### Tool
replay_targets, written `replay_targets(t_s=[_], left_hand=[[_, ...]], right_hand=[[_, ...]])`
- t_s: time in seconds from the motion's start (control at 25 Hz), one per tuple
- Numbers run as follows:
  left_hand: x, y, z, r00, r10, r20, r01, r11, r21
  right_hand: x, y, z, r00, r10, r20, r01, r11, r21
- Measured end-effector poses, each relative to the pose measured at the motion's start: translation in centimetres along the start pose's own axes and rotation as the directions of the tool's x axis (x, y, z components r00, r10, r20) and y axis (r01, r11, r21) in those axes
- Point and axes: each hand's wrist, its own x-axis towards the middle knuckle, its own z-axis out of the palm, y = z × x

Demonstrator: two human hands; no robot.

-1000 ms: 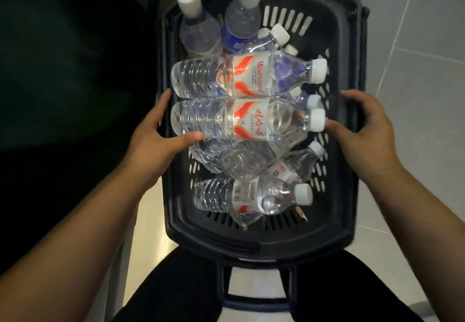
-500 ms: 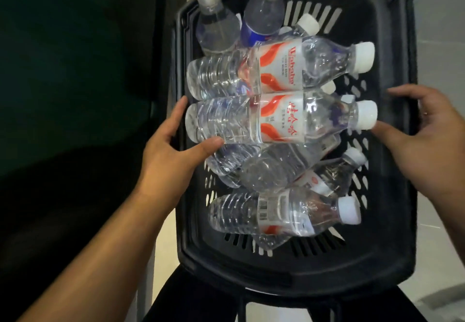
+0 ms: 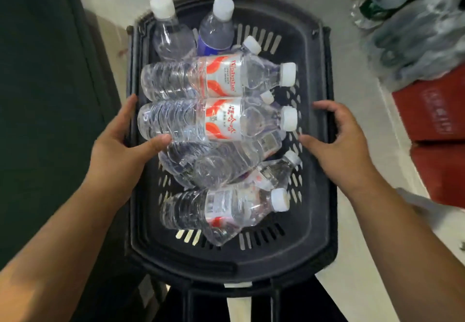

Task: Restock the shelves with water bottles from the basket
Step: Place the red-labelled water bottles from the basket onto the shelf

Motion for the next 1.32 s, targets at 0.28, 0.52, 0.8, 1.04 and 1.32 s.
replay_targets(t_s=[0.28, 0.52, 0.8, 1.04, 1.32], left_hand=[[-9.3, 13.8, 7.2, 0.919, 0.166, 0.359, -0.23, 0.963, 0.143], [-18.9, 18.7, 20.4, 0.805, 0.191, 0.562, -0.347, 0.92, 0.183], [-28.5, 20.4, 39.0, 0.577, 0.11, 0.809, -0.517, 0.817, 0.258], [-38.1, 19.7, 55.9, 0.322, -0.012, 0.947, -0.58, 0.788, 0.207], [-52.1, 16.1, 71.8, 0.089, -0.05, 0.995, -0.668, 0.738, 0.097]], right_hand=[[-14.3, -2.6, -14.9, 0.905, 0.172, -0.388, -0.083, 0.968, 0.236], [-24.4, 1.9, -28.1, 0.758, 0.294, -0.583, -0.113, 0.939, 0.326], [-36.3, 9.7, -38.2, 0.478, 0.554, -0.682, -0.197, 0.824, 0.532], [-44.5, 16.3, -46.5, 0.159, 0.682, -0.714, -0.18, 0.731, 0.658], [-54.1, 26.0, -54.2, -0.056, 0.707, -0.705, -0.157, 0.691, 0.705]])
